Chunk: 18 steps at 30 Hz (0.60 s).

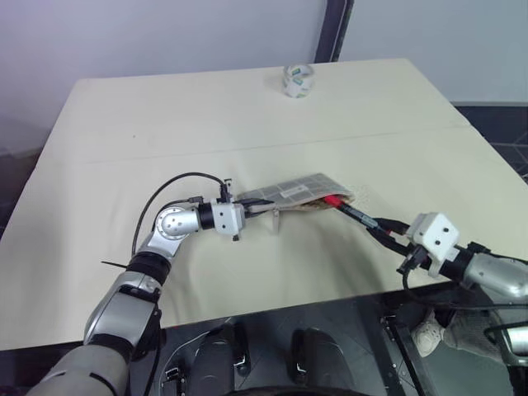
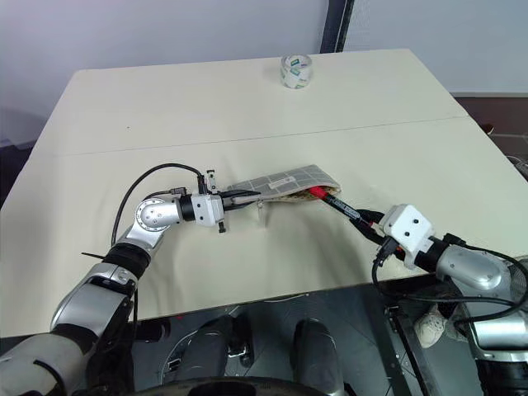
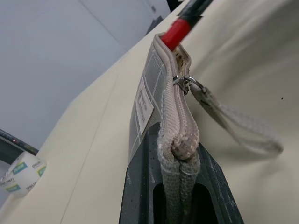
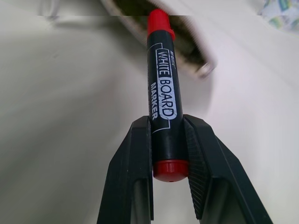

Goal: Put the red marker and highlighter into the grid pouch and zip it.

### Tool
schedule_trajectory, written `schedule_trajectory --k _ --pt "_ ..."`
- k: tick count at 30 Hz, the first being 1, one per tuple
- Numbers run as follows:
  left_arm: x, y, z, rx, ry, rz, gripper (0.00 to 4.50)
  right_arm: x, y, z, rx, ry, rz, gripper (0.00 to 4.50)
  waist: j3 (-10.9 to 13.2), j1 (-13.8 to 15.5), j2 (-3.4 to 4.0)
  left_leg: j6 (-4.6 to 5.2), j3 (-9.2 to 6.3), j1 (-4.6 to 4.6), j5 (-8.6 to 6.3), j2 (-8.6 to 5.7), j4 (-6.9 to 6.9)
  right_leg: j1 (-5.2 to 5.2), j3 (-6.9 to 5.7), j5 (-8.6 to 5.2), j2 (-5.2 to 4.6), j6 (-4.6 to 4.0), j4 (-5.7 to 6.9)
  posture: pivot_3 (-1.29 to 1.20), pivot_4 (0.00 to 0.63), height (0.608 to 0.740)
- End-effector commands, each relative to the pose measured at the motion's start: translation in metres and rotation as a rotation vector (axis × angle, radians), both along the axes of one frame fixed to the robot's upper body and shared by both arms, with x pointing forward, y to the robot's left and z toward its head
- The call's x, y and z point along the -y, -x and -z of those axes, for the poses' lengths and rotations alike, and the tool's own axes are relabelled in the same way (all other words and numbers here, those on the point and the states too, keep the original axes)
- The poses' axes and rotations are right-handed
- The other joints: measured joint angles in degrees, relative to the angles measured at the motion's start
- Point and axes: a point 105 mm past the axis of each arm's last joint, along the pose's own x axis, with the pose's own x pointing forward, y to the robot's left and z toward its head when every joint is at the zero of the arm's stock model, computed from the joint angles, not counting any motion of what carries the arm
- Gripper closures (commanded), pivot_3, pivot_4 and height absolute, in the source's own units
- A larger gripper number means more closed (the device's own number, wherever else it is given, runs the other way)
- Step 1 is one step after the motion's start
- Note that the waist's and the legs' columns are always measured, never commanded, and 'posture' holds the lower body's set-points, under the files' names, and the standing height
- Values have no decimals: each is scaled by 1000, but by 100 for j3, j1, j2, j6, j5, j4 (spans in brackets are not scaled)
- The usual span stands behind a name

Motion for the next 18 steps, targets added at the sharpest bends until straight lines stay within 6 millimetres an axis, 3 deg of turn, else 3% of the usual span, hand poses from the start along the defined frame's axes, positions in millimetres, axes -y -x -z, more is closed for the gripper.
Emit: schedule_trajectory --k 1,7,13,18 --pt "5 4 -18 77 22 40 4500 -8 -7 -9 44 32 -41 4092 0 0 0 1 0 0 0 0 0 0 0 0 0 0 0 0 150 740" --pt "16 12 -28 134 10 113 4500 -26 -24 -7 103 286 -182 4092 0 -6 0 0 0 1 -1 -3 3 2 0 0 -4 0 0 0 150 740" --pt "18 16 -29 145 -14 156 4500 -52 -43 -18 227 379 -303 4092 1 -10 2 5 1 -1 5 0 1 -4 0 0 0 0 4 0 150 740" --pt "16 16 -30 143 -18 169 4500 -81 -44 -18 284 378 -390 4092 1 -11 2 3 2 -2 8 -2 3 -1 -1 1 -2 1 5 0 150 740"
